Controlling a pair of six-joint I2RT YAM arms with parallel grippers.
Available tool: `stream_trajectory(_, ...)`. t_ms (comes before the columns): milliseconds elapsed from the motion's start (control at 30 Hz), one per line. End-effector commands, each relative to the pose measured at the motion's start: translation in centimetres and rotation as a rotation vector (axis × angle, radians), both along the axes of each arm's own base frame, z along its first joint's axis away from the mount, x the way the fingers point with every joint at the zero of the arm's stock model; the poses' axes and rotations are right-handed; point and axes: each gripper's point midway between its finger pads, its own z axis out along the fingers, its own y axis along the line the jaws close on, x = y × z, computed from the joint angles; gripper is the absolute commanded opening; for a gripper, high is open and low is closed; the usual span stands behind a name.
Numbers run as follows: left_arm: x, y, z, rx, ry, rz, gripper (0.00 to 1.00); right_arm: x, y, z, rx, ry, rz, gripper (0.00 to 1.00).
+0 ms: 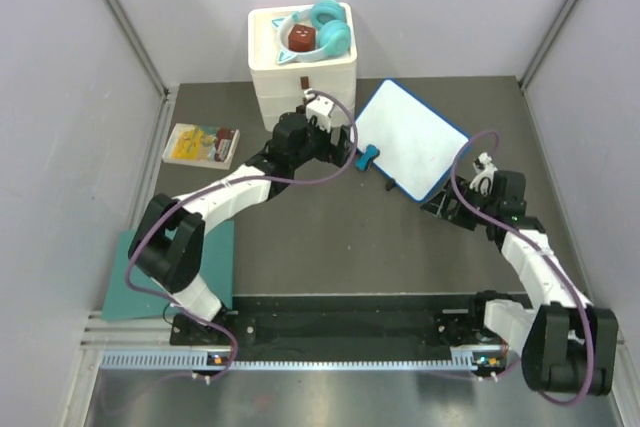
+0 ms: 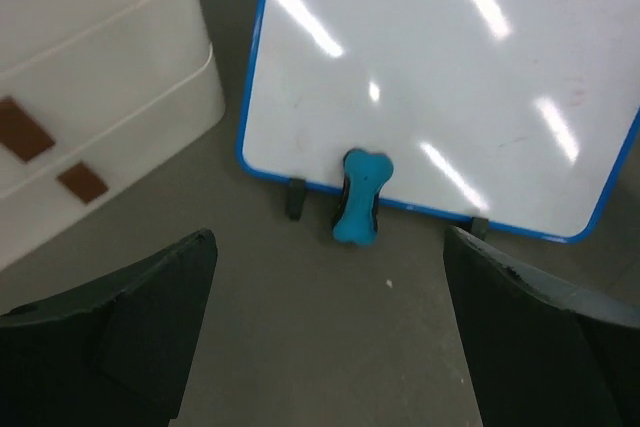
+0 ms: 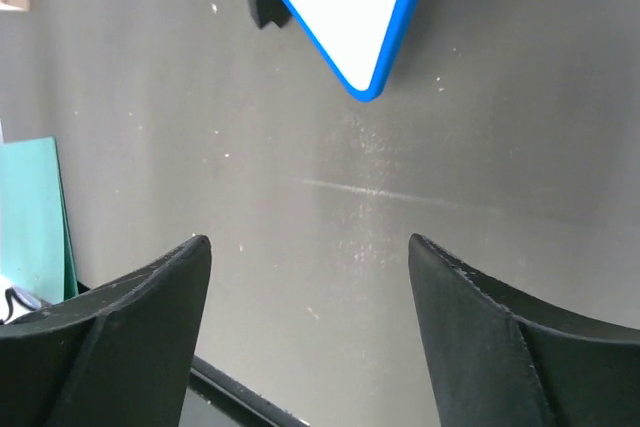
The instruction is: Erase the whiteboard
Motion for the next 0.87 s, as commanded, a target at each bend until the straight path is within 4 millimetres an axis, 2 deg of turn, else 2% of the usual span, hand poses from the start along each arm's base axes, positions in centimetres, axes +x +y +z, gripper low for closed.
stream_trajectory(0, -2.1, 4.3, -2.8, 0.072, 0.237, 0.205, 0.99, -1.1, -0.3, 1.5, -0.027, -0.035, -0.026, 0.82)
stream_trajectory(100, -3.5, 4.9, -2.0, 0.05, 0.252, 0.2, 0.99, -1.4, -0.4, 2.4, -0.029, -0.063, -0.034, 0.88)
stream_trajectory(233, -5.5, 6.6, -1.8, 0.014, 0.241, 0.231, 0.99, -1.7, -0.5, 2.9, -0.033, -0.079, -0.045, 0.91)
stream_trajectory(400, -7.8, 6.9, -2.6, 0.003, 0.276, 0.188, 0.99, -1.8, -0.5, 3.2, -0.023, -0.103, -0.064, 0.92)
stream_trajectory(467, -8.5, 6.1, -2.9, -0.012, 0.303, 0.135, 0.99, -1.9, -0.4, 3.3, -0.019, -0.105, -0.065, 0.92)
stream_trajectory(633, -9.4, 5.8, -4.9, -0.022, 0.39, 0.131, 0.99, -2.5, -0.5, 3.5, -0.022, -0.12, -0.069, 0.92)
stream_trajectory(733, -9.5, 6.9, -5.8, -0.016, 0.402, 0.194, 0.99, -2.5, -0.7, 3.3, -0.033, -0.133, -0.076, 0.92)
stream_trajectory(833, -10.0, 7.7, -5.7, -0.007, 0.389, 0.211, 0.99, -2.3, -0.7, 3.3, -0.029, -0.139, -0.084, 0.92)
